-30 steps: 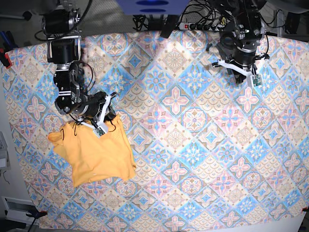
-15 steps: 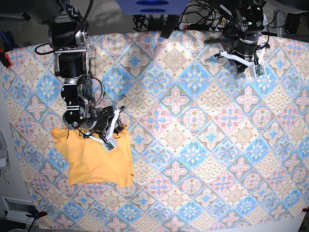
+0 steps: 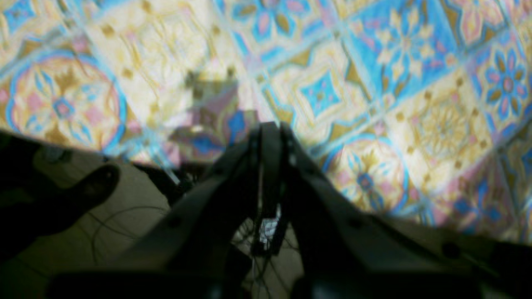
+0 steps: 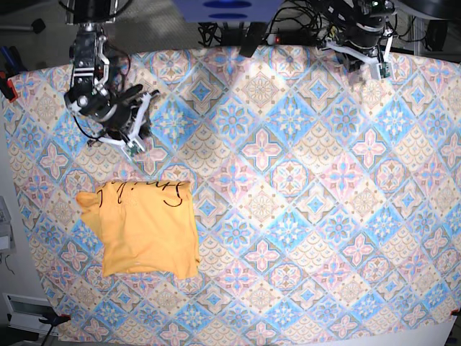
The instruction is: Fold the T-shirt properly
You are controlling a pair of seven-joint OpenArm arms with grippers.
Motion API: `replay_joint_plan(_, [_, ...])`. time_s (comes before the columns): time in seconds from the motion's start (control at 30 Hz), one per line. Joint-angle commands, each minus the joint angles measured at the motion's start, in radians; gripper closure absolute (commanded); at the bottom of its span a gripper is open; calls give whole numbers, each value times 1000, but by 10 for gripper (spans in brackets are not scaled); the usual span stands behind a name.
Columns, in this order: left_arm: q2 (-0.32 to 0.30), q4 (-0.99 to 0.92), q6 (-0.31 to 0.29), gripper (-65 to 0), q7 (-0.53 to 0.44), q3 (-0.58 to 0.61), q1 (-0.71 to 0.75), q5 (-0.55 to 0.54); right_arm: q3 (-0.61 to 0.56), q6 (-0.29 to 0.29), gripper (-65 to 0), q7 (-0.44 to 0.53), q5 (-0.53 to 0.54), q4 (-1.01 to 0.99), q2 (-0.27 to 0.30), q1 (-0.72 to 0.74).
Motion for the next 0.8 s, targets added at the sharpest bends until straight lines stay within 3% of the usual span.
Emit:
replay_joint_plan(0.0, [-13,17,0,0,-17,-5,30,-5,20,3,-55,29,14,49,8,-22])
replay_joint_plan(0.3, [-18,15,-3,0,-18,-3,125,-25,178,3,-55,33,35,175,2,-306])
replay_joint_plan(0.43, [-18,12,-7,0,-11,1,162,-19,268,3,-55,32,222,166,4,-412])
replay_joint_plan(0.57, [-19,-25,-7,0,-11,21,171,-15,363,3,-55,26,319,138,4,-492])
replay_joint_plan(0.77, [-116,-144,-5,0,-17,126,129,-4,383,3,-55,35,322,8,4,-559])
